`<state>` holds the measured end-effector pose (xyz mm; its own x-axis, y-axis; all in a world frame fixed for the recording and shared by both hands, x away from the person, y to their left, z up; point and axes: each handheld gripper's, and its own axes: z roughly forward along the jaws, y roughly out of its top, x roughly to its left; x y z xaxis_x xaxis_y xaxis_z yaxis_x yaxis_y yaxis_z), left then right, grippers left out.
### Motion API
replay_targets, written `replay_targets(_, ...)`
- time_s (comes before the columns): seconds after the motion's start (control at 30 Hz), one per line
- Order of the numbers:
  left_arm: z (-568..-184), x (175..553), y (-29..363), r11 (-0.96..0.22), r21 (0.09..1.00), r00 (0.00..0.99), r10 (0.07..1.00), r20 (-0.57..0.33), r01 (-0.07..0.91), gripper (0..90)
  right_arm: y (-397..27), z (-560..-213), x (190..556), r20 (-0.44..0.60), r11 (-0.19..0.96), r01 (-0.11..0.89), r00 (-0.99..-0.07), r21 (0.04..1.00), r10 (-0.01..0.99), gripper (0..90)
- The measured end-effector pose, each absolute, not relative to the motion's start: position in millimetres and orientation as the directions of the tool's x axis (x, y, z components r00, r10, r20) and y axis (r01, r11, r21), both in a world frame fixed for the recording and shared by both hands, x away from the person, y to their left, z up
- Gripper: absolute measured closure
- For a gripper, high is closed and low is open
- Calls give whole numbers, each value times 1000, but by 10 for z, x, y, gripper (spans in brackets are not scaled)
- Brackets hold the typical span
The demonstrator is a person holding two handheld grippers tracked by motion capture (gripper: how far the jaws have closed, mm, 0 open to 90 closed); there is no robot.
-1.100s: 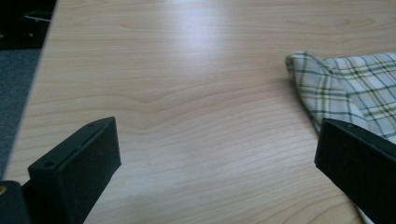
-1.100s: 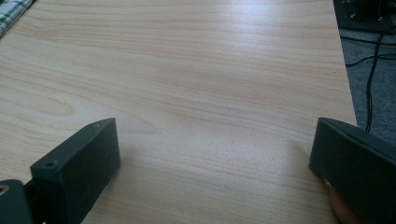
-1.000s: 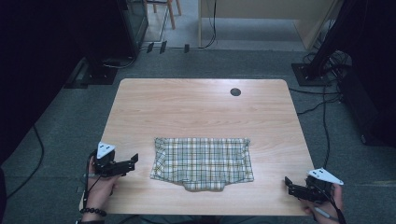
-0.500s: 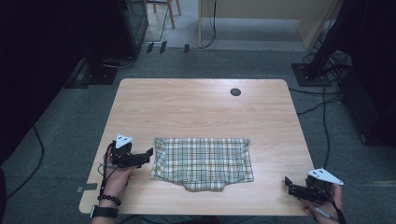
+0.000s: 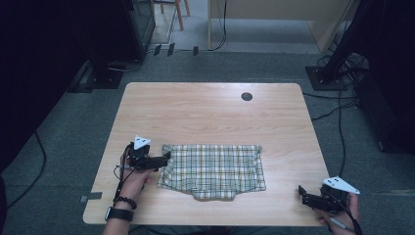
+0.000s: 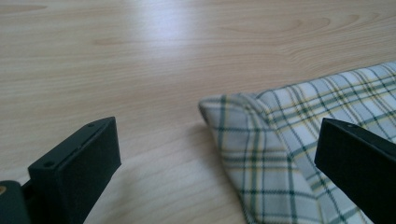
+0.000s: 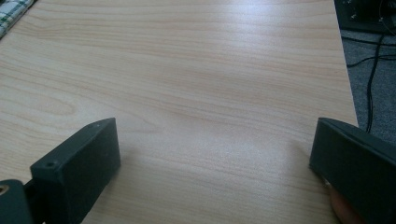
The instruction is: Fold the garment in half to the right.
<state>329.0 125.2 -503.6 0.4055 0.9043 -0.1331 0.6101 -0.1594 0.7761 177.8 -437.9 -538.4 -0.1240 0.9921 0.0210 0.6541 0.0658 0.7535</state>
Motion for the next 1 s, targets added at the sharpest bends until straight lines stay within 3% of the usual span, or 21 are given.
replay_targets(0.4, -5099, 3541, 1056, -235, 752, 456, 885, -97, 615, 5, -4377, -5385, 1779, 21, 66, 654, -124, 753, 992, 15)
replay_targets(0.63, -5252, 3536, 1013, -308, 732, 483, 875, -33, 608, 4, -4377, -5385, 1779, 20, 67, 654, -125, 754, 992, 15)
replay_targets(1.0, -5262, 3535, 1012, -321, 734, 490, 872, -18, 598, 5, -4369, -5386, 1777, 19, 63, 654, -117, 754, 993, 14)
